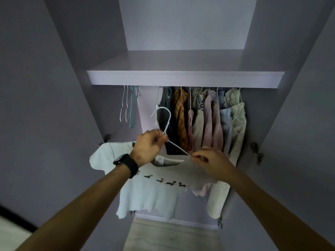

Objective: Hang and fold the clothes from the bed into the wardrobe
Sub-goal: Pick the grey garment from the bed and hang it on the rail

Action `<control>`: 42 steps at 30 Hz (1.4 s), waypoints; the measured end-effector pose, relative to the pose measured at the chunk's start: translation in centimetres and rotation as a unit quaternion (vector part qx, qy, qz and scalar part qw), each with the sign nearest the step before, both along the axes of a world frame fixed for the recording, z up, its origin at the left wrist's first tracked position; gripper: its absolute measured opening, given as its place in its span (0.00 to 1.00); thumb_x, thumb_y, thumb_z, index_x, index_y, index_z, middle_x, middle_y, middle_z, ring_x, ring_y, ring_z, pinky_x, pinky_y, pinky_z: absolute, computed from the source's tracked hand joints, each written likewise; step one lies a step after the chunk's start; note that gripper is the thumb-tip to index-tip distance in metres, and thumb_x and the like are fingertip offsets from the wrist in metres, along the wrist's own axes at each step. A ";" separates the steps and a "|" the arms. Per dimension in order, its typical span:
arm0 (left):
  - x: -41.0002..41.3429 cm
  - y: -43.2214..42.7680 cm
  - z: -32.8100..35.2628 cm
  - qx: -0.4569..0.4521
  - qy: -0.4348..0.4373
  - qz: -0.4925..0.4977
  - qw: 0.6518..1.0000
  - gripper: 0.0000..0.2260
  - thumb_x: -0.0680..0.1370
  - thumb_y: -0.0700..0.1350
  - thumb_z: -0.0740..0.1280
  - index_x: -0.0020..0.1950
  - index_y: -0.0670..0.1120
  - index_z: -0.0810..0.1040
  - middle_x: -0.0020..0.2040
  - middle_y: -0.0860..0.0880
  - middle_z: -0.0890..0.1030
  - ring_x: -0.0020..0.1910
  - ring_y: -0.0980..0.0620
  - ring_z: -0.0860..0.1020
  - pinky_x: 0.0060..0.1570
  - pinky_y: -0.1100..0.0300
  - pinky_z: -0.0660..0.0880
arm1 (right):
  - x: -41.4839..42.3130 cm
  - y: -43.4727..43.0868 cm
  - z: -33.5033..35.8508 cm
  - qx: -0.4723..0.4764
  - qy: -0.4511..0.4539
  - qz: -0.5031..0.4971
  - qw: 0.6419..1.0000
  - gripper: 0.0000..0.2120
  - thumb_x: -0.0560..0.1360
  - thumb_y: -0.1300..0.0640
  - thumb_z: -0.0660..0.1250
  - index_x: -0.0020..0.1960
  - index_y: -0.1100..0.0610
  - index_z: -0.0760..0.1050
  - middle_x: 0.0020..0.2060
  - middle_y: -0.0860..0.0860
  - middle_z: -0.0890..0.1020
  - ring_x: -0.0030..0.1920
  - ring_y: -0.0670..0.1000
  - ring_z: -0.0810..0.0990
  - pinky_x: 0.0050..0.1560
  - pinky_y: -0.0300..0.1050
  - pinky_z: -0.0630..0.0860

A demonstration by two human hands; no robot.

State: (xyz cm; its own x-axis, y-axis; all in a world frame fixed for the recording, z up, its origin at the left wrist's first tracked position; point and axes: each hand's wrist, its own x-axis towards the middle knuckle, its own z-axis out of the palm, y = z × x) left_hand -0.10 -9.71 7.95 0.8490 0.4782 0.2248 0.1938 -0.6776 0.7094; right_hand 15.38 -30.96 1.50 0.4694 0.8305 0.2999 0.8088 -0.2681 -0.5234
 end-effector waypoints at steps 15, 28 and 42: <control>-0.9 9.5 -1.1 0.187 0.174 0.040 0.966 0.21 0.82 0.53 0.62 0.75 0.52 0.69 0.76 0.48 0.66 0.75 0.46 0.63 0.75 0.49 0.60 | -5.5 7.5 0.2 -0.065 0.112 -0.079 0.988 0.09 0.83 0.50 0.60 0.48 0.53 0.74 0.38 0.50 0.80 0.38 0.47 0.78 0.40 0.45 0.75; -0.9 24.2 4.8 0.388 0.134 0.029 0.911 0.35 0.79 0.53 0.64 0.82 0.55 0.50 0.82 0.46 0.43 0.80 0.43 0.44 0.76 0.37 0.43 | -8.7 17.1 1.9 -0.057 0.252 -0.187 0.948 0.07 0.83 0.50 0.61 0.54 0.50 0.77 0.47 0.43 0.78 0.48 0.42 0.77 0.43 0.32 0.70; 6.3 31.6 5.3 0.442 -0.007 0.081 0.893 0.27 0.83 0.61 0.43 0.77 0.64 0.30 0.82 0.52 0.38 0.80 0.46 0.37 0.75 0.33 0.38 | -2.1 31.3 2.6 0.011 0.226 -0.267 0.937 0.13 0.83 0.53 0.56 0.63 0.57 0.72 0.53 0.55 0.80 0.51 0.55 0.80 0.45 0.44 0.73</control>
